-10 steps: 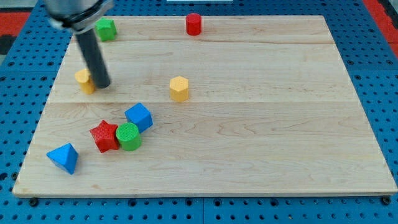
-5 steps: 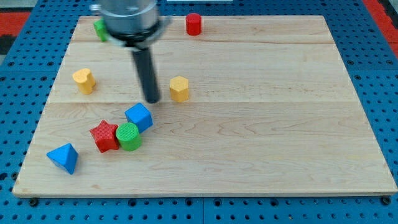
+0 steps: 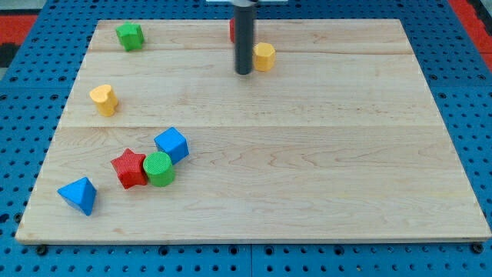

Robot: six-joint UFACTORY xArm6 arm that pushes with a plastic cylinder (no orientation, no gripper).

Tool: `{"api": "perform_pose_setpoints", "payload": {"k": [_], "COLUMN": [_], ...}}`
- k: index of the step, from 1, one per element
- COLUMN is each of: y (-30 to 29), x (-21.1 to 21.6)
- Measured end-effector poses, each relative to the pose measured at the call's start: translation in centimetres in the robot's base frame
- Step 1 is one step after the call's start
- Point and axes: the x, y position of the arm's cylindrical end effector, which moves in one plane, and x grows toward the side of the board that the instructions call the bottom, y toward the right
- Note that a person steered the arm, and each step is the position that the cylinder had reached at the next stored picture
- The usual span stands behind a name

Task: Move the yellow hexagon to the top right of the board

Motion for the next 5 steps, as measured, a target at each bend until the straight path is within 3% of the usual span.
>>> {"api": "perform_pose_setpoints", "payload": {"k": [1, 2, 3, 4, 5], "y": [6.7, 17.7, 15.1, 8.9, 12.7], "x": [-2.2, -5.7, -5.3, -5.1, -8.6]}}
